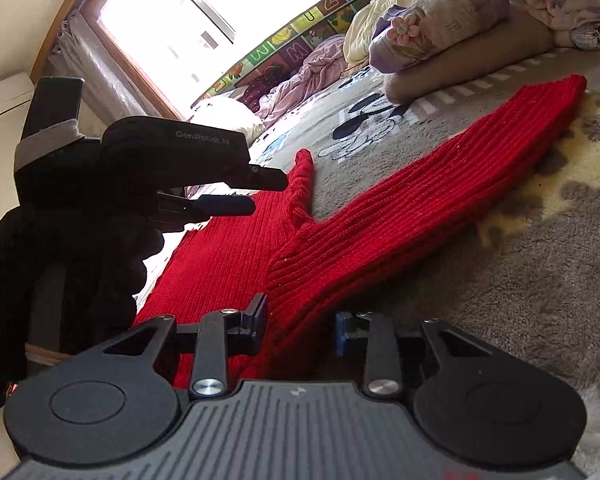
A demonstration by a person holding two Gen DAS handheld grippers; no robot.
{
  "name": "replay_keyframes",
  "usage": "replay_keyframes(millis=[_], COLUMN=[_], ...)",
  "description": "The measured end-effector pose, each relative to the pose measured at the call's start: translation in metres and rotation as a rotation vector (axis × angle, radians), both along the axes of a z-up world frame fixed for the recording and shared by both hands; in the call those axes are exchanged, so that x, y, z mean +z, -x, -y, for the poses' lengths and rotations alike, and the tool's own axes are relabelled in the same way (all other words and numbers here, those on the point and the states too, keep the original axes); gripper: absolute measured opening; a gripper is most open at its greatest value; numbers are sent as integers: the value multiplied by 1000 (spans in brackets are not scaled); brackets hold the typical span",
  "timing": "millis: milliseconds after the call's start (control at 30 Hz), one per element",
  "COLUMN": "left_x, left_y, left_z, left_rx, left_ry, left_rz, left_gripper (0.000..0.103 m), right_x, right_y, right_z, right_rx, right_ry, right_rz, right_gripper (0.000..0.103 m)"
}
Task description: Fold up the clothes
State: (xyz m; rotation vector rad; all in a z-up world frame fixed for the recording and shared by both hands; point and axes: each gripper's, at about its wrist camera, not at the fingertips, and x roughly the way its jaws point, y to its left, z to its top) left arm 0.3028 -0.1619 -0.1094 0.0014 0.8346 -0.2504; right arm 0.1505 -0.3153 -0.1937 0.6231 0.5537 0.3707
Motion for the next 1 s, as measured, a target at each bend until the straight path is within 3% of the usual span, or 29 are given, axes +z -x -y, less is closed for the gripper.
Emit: replay_keyframes(millis=[133, 233, 300, 533, 733, 867, 1000], left_x=[-8, -18, -19, -2, 9, -3, -20], left_y=[-15, -22, -21, -12, -4, -4, -4], left_z=[15, 22, 22, -13, -57, -75, -87], left_rx=[-32, -41, -56, -46, 12, 33, 60], left_ry=[-85, -178, -220, -109, -11, -2, 8], left_rz=[-27, -37, -15, 51, 63, 32, 8], left_gripper=[34, 19, 9, 7, 6, 6, 6], right_x=[0, 1, 4, 15, 33, 36, 31], right_y=[1, 1, 3, 10, 23, 30, 29], right_z=[-2, -1, -1, -7, -42, -71, -86], right_rx=[7, 11, 15, 40, 162, 252, 312], right_ry=[2, -7, -13, 25, 189, 316, 371], right_rz=[11, 20, 34, 117, 267, 310, 279], right_gripper=[35, 35, 28, 21, 21, 21, 21])
